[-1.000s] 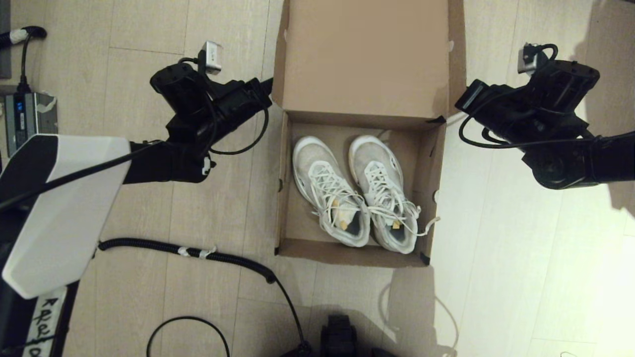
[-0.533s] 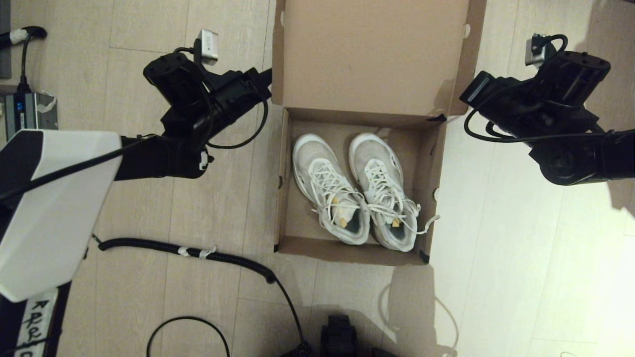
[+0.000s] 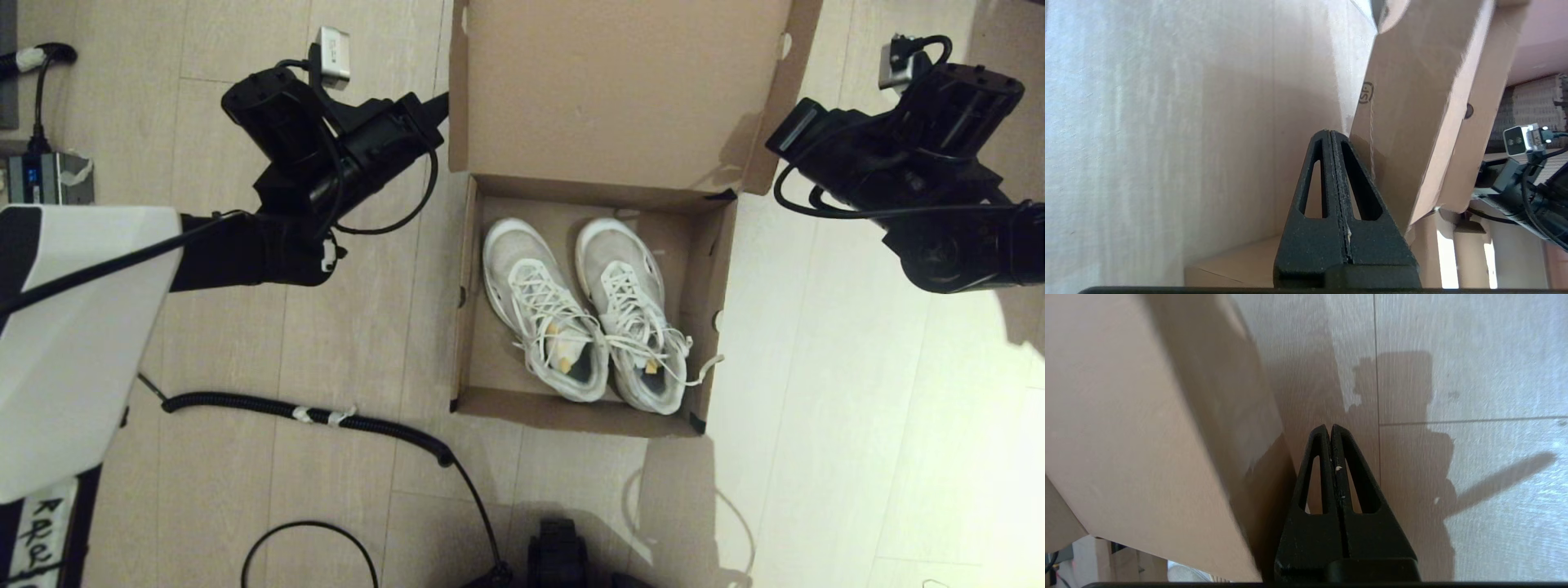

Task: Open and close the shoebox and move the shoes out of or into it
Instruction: Close the shoe box

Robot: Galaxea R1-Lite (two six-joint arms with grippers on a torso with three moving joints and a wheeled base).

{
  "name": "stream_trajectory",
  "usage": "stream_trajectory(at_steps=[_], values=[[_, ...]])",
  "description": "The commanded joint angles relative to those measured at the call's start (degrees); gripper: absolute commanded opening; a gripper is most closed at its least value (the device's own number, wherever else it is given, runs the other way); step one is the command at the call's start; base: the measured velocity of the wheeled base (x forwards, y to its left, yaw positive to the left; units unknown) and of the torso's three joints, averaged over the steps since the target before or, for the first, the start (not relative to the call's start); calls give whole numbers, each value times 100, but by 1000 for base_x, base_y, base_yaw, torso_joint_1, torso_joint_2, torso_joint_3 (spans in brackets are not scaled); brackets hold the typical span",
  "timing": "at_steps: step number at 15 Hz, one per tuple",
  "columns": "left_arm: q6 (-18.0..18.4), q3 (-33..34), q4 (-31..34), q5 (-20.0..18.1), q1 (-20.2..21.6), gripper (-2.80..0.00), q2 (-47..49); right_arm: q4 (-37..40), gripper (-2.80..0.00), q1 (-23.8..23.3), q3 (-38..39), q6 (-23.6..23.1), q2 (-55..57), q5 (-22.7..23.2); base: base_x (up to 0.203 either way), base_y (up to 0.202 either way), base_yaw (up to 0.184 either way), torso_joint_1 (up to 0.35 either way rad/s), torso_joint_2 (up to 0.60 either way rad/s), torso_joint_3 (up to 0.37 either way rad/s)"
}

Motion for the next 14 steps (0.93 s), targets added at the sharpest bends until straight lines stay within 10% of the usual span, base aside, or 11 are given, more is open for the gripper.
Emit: stream_trajectory(at_steps=[1, 14], values=[[-16, 2, -32, -17, -39, -280, -77, -31, -280, 4, -21, 10, -54, 13, 0, 0, 0, 0, 0, 0], [-104, 10, -26, -8, -225, -280, -368, 180, -280, 136, -66, 19, -380, 22, 0, 0, 0, 0, 0, 0]])
